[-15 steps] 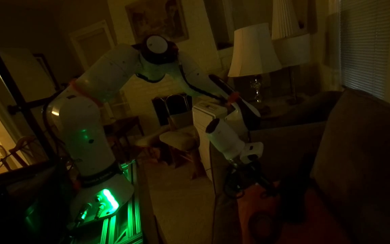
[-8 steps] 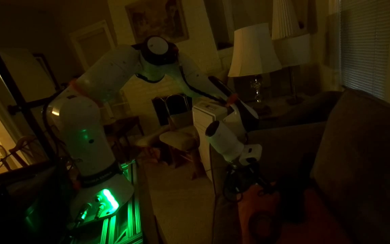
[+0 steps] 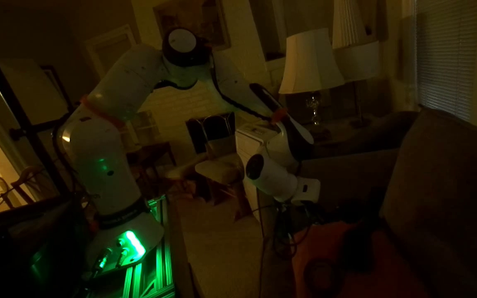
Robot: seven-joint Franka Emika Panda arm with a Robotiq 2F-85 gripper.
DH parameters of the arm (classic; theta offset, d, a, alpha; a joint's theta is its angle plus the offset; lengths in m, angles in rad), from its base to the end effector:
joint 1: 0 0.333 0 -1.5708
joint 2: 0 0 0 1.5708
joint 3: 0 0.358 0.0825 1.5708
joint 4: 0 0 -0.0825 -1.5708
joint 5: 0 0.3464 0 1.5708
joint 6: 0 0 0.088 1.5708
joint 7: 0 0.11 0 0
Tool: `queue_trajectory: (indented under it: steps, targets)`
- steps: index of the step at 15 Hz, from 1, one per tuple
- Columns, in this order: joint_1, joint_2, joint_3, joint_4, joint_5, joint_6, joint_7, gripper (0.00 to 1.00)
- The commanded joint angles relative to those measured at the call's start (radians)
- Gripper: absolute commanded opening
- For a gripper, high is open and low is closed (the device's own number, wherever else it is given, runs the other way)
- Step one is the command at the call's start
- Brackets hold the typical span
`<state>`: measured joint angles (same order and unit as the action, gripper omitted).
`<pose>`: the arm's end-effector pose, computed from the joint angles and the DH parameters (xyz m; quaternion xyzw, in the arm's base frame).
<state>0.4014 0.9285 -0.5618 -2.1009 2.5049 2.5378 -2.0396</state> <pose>0.4945 -0.1082 0.0749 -0.9408 0.1118 -0.3162 0.0498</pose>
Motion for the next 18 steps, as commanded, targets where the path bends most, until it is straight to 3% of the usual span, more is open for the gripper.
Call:
queue_trajectory:
  steps: [1,6,10,14,18]
  targets:
    - [-0.09,-0.163,0.054,-0.131,0.021,-0.131,-0.055,0.01]
    - [-0.228,-0.27,0.192,-0.241,0.016,-0.33,-0.041,0.01]
    - [-0.302,-0.278,0.323,-0.275,-0.001,-0.52,-0.003,0.01]
    - [-0.325,-0.227,0.416,-0.219,-0.112,-0.644,0.1,0.01]
    - [-0.341,-0.197,0.421,-0.108,-0.339,-0.692,0.312,0.01]
